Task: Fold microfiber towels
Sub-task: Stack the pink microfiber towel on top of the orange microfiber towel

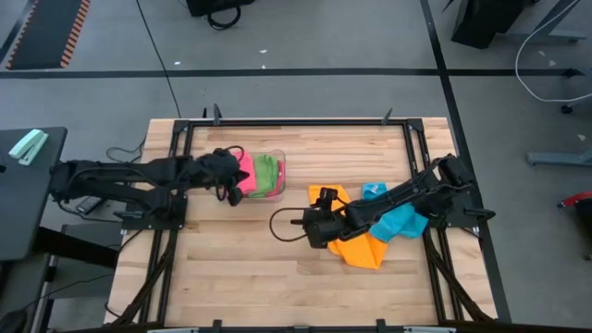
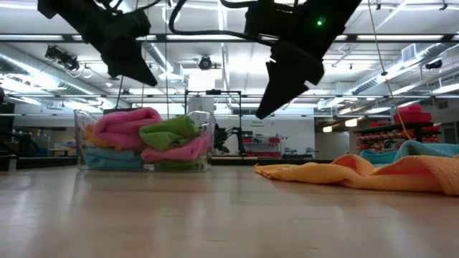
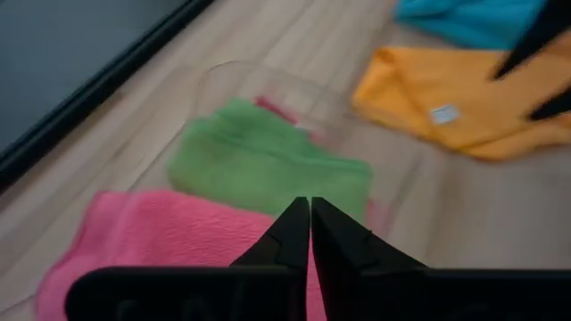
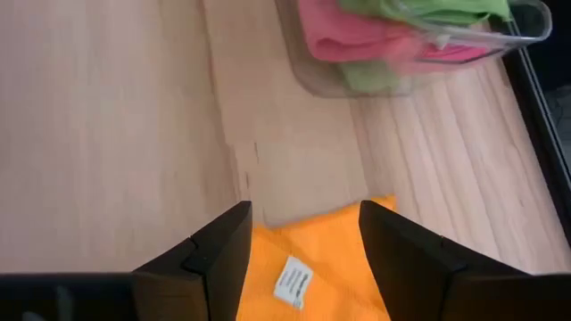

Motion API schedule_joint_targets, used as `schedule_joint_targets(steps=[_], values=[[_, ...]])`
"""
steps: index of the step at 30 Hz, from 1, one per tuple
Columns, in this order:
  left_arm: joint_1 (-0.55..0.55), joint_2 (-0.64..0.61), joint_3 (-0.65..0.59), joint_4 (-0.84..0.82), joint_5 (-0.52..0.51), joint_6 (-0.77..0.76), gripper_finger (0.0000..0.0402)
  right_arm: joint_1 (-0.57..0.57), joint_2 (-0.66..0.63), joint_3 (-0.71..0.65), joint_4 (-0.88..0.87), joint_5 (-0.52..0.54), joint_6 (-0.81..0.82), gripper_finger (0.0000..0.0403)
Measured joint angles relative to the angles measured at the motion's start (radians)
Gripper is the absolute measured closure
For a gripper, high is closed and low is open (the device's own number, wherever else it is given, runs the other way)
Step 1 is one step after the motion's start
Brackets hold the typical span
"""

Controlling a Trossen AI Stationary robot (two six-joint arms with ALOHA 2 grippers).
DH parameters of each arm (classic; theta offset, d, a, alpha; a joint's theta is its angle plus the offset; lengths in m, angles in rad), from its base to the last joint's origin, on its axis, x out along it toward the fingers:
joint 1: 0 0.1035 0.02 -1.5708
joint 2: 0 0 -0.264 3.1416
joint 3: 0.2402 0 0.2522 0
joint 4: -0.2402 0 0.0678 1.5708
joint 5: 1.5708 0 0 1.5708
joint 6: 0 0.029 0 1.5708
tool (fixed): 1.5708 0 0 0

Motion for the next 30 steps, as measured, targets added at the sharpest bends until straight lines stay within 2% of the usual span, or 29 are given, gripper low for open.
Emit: schedule_joint_targets(steps=[3,8,12,18,23,27,30], values=[[-0.025,0.051,0.000,0.003,-0.055,-0.022,0.0371,-0.008,0.000,0.000,0.023,-0.001,-0.014,0.0192],[-0.066,0.112,0.000,-0.035,0.005,-0.023,0.0361,-0.012,0.000,0.000,0.022,-0.001,-0.112,0.0196],[-0.133,0.117,0.000,-0.123,0.002,-0.061,0.0335,-0.030,0.000,0.000,0.027,0.024,-0.212,0.0196],[-0.238,0.126,0.000,-0.167,-0.163,-0.099,0.0284,-0.095,0.000,0.000,0.029,0.028,-0.227,0.0196],[-0.300,0.183,0.001,-0.158,-0.254,-0.026,0.0248,-0.127,0.000,0.000,0.064,-0.032,-0.238,0.0196],[-0.321,0.245,0.001,-0.167,-0.323,0.006,0.0236,-0.131,0.000,0.000,0.122,-0.052,-0.284,0.0196],[-0.321,0.286,0.001,-0.168,-0.337,0.018,0.0239,-0.126,0.000,0.000,0.141,-0.055,-0.300,0.0196]])
